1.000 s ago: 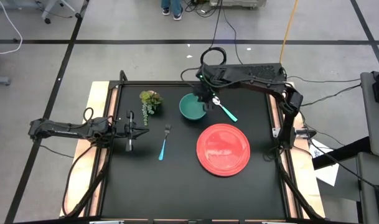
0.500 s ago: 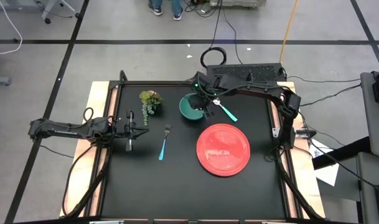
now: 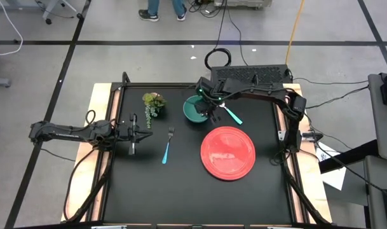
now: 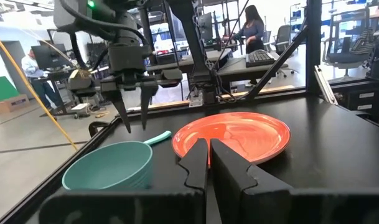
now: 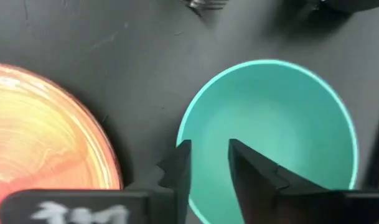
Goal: Set table place
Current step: Put the green bowl on the orange plate
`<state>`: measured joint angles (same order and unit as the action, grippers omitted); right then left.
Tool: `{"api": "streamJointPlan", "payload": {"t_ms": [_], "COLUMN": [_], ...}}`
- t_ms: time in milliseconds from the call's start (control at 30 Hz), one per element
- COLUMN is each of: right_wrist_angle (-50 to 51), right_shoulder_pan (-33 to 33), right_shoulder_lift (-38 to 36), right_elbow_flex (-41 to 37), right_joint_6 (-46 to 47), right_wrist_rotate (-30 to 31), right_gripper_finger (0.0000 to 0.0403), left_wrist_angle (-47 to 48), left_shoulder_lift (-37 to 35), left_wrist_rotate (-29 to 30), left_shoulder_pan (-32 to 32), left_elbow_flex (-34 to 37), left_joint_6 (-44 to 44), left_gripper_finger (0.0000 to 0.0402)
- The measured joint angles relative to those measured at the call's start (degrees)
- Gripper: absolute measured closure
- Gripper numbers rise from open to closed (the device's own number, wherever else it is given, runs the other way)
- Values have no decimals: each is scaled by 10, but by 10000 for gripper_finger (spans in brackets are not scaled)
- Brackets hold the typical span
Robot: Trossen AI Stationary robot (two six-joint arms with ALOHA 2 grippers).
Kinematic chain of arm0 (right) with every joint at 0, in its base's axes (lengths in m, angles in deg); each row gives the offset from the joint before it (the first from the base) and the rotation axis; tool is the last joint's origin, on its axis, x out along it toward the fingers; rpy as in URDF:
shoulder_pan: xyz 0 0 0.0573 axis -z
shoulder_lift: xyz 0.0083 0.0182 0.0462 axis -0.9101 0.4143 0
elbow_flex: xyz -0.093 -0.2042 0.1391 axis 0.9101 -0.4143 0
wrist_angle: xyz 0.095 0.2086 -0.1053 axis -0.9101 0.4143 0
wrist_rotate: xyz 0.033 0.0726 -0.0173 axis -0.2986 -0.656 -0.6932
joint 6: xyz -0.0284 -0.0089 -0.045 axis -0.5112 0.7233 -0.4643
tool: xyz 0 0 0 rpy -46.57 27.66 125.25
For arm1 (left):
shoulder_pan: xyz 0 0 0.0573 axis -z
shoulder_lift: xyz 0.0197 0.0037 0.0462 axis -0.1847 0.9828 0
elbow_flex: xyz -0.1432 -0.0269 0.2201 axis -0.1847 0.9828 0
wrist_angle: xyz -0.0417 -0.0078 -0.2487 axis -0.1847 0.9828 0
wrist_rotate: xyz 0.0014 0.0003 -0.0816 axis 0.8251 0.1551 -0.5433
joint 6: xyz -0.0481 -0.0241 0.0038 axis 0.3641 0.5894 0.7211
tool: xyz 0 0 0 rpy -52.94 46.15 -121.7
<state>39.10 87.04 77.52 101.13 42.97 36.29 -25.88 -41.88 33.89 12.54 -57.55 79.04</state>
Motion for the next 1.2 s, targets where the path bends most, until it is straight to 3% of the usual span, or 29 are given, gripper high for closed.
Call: {"api": "streamJointPlan", "payload": {"t_ms": [333, 1200], "right_wrist_angle": [-2, -94], "right_shoulder_pan": [0, 0], "right_shoulder_lift": [0, 1], "right_elbow_flex": [-26, -105], "right_joint_6": [-6, 6], "right_wrist_rotate": [0, 0], "right_gripper_finger": [223, 220], "left_wrist_angle": [0, -1], "left_shoulder_lift": [0, 0], "left_wrist_rotate": [0, 0], "left_shoulder_pan": [0, 0], "left_elbow_flex": [0, 0], "left_joint_6": [1, 6], "left_gripper_finger": [378, 378]}}
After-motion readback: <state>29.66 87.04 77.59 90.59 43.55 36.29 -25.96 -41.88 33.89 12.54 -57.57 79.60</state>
